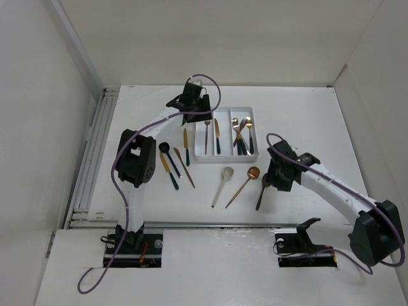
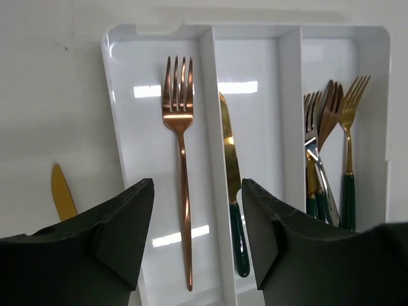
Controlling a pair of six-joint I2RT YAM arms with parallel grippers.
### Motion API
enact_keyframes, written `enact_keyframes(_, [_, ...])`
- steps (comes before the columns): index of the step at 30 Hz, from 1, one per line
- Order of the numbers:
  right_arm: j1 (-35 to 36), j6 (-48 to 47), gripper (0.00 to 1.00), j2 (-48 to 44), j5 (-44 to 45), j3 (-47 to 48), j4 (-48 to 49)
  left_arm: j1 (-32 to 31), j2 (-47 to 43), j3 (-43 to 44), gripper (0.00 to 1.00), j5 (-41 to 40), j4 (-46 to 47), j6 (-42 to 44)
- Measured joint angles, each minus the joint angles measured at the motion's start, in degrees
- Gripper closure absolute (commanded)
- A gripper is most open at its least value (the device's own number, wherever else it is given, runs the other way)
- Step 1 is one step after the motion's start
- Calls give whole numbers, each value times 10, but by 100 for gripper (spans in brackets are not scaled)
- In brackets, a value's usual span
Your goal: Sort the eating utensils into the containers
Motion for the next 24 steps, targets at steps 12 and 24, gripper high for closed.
enact_keyframes(12, [58,55,53,34,-42,-60,69,29,-61,104,44,-87,-103,68])
enact_keyframes(24, [65,92,59,135,-20,-45,82,82,-126,70,44,-111,-159,67])
